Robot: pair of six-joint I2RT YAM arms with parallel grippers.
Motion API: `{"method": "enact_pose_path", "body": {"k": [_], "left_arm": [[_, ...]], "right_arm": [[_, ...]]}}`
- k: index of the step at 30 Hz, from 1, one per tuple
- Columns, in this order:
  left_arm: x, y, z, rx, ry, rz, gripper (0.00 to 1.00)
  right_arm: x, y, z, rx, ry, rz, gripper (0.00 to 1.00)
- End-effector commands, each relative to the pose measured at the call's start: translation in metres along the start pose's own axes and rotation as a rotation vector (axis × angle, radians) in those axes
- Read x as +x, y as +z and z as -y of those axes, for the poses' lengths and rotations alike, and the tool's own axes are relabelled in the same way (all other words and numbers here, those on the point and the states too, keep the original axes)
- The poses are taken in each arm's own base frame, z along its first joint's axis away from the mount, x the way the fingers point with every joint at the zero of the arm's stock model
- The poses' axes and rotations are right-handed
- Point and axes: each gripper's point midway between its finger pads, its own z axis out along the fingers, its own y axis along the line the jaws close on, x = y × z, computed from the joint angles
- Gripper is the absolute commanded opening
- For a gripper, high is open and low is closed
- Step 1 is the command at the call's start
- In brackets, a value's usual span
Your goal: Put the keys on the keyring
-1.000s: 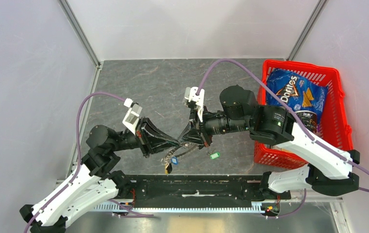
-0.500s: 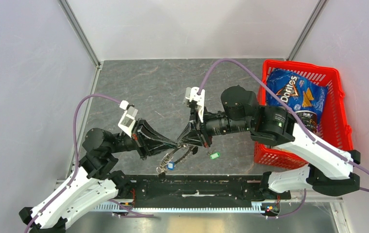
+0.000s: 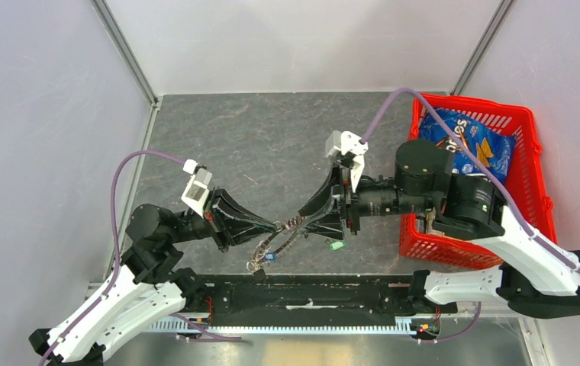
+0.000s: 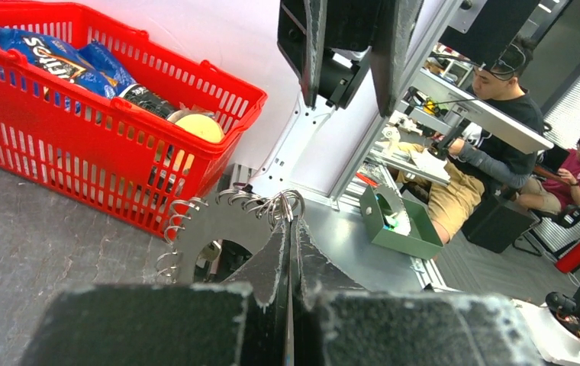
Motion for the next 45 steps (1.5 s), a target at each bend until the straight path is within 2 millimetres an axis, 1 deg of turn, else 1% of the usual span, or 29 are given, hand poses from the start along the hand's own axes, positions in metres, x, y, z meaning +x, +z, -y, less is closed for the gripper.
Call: {"method": "enact_pose_path", "body": {"k": [1,4,8,12,15,22,25,30,36,39,45], "left_arm": [[-0.017,-0.001,-0.001,-0.035,0.053,0.066,0.02],[-0.018,-0.002,-0.005,-0.058,0.056,0.074,0.02],[-0.018,-0.002,-0.007,-0.068,0.054,0.076,0.02],[-0.018,-0.001,-0.005,-0.056,0.057,0.072,0.02],[-0.018,-0.002,-0.005,-0.059,0.059,0.078,0.02],[-0.021,-0.004,-0.005,-0.073,0.066,0.096,0.02],[-0.024,-0.006,-0.003,-0.072,0.076,0.108,0.02],[-0.028,-0.009,0.003,-0.060,0.089,0.126,0.02],[-0.031,-0.011,0.014,-0.022,0.094,0.141,0.02],[-0.032,-0.013,0.020,-0.001,0.099,0.149,0.02],[-0.031,-0.014,0.023,0.011,0.099,0.146,0.02]], "right_arm": [[-0.002,0.015,-0.014,-0.097,0.053,-0.004,0.48],[0.001,0.021,-0.016,-0.122,0.078,-0.011,0.48],[0.009,0.033,-0.010,-0.111,0.105,-0.030,0.48],[0.011,0.039,0.001,-0.062,0.098,-0.032,0.48],[0.011,0.043,0.000,-0.075,0.109,-0.040,0.48],[0.016,0.046,0.004,-0.055,0.131,-0.047,0.47],[0.021,0.047,0.009,-0.031,0.141,-0.057,0.47],[0.030,0.048,0.016,0.001,0.145,-0.072,0.47],[0.037,0.051,0.024,0.027,0.128,-0.083,0.47],[0.034,0.048,0.025,0.042,0.117,-0.067,0.47],[0.013,0.030,0.013,0.018,0.091,0.002,0.47]]}}
